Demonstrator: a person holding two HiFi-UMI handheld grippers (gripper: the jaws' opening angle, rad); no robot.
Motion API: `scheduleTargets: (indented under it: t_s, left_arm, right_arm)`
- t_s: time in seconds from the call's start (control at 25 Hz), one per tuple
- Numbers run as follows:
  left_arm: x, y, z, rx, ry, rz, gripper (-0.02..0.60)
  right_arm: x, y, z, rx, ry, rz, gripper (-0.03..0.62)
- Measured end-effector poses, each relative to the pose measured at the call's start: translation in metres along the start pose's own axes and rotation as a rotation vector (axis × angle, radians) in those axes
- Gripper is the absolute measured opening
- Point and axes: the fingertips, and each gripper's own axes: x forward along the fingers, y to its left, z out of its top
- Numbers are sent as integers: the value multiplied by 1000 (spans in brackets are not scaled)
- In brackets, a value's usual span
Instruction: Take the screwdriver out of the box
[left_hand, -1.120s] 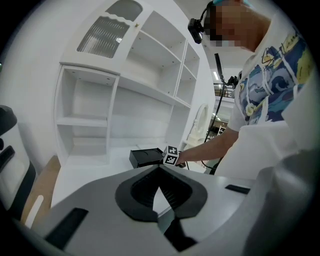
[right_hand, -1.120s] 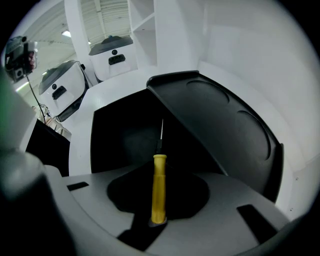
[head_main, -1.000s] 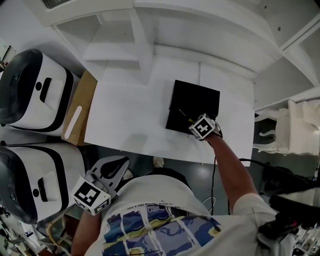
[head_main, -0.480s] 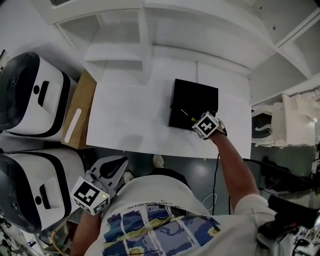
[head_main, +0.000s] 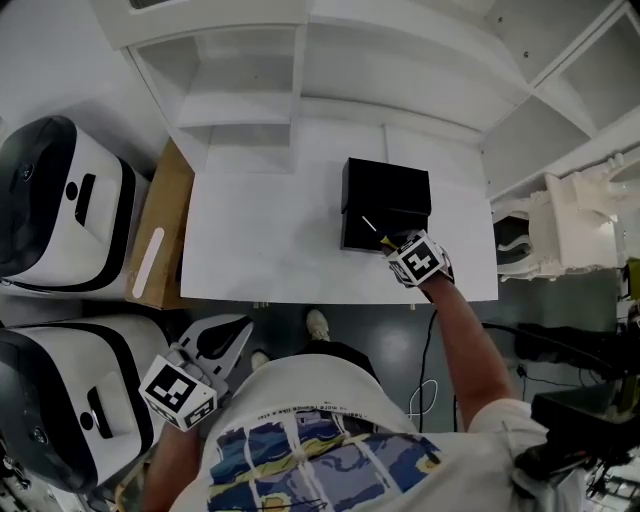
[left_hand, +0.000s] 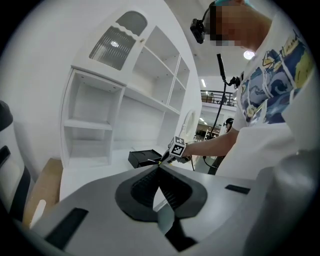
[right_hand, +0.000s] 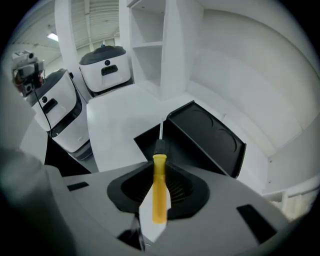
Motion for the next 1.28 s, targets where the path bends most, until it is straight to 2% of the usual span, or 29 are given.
scheduleTargets:
  t_s: [0.28,0.56,0.92,1.28]
  left_arm:
    - [-27,1,-14,15,-11,-63,14]
    - [-60,-1,-26,33,-26,-101,14]
    - [-103,-2,-46,35,-26,-115,14]
    - [-126,-12,-59,47,-24,-142,14]
  right_arm:
    - [-35,45,5,82,-72,-49,93]
    - [-59,105,13,128,-139,-56,93]
    - [-88,184,22,169,-240,-65,93]
    - [-109,238,27,167,-298,-55,93]
